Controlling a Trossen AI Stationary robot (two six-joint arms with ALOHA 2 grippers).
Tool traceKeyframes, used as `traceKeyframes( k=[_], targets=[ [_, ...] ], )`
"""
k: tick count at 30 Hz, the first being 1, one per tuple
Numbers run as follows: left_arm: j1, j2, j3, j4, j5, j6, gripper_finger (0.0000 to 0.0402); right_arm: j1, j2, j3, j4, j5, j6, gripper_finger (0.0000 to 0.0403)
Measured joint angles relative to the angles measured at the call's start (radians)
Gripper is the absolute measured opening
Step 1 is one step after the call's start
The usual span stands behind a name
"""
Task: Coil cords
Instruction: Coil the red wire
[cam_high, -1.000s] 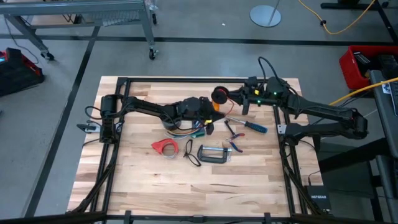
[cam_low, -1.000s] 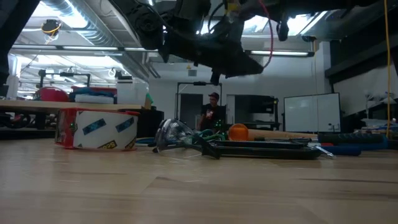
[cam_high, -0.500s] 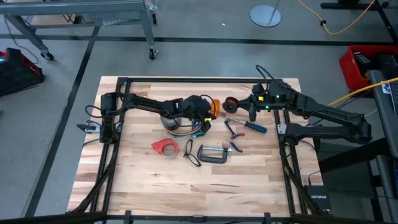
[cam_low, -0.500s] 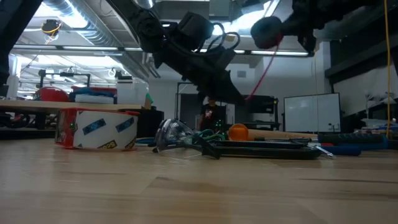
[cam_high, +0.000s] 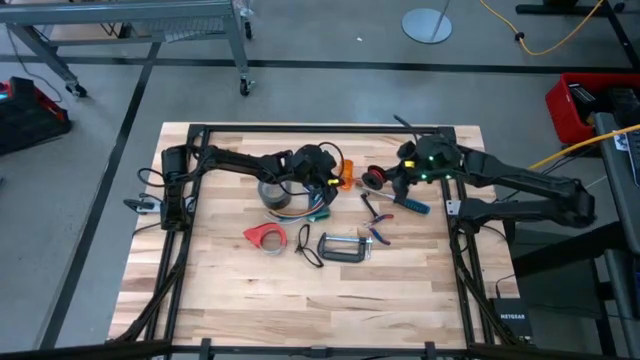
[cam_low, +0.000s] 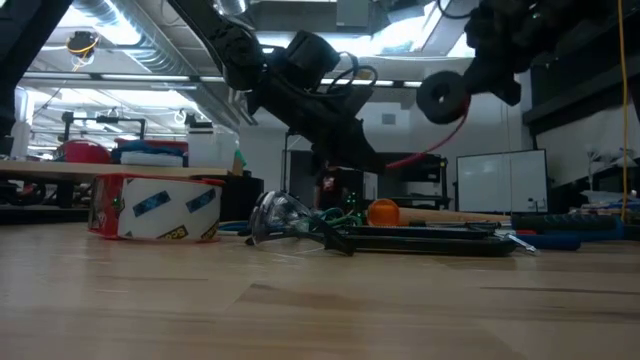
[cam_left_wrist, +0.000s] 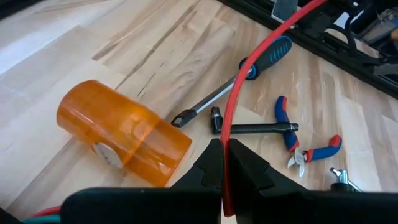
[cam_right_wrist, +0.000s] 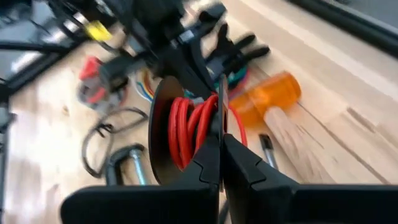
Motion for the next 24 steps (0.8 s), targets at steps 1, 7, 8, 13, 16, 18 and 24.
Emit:
traceKeyframes(
  k=[1, 7, 8, 13, 16, 18, 24],
  targets=[
    [0.002, 0.0, 0.0, 0.0, 0.003, 0.0, 0.0, 0.0, 0.009, 0.0, -0.012, 0.007, 0.0, 0.0005],
    [0.021, -0.027, 0.0, -0.055, 0.028, -0.003, 0.0, 0.001, 0.066, 0.0, -0.052, 0.037, 0.0, 0.0005],
    [0.022, -0.034, 0.0, -0.076, 0.028, 0.0, 0.0, 0.001, 0.074, 0.0, -0.056, 0.043, 0.0, 0.0005],
    [0.021, -0.059, 0.0, -0.184, 0.028, 0.03, 0.0, 0.001, 0.095, 0.0, -0.061, 0.066, 0.0, 0.0005],
    [0.021, -0.067, 0.0, -0.204, 0.017, 0.036, 0.0, 0.001, 0.098, 0.0, -0.059, 0.066, 0.0, 0.0005],
    [0.026, -0.071, 0.0, -0.191, 0.015, 0.038, 0.0, 0.001, 0.1, 0.0, -0.064, 0.066, 0.008, 0.0005],
    [0.042, -0.071, 0.0, -0.13, 0.008, 0.023, 0.0, 0.04, 0.142, 0.0, -0.059, 0.083, 0.013, 0.0005]
  ],
)
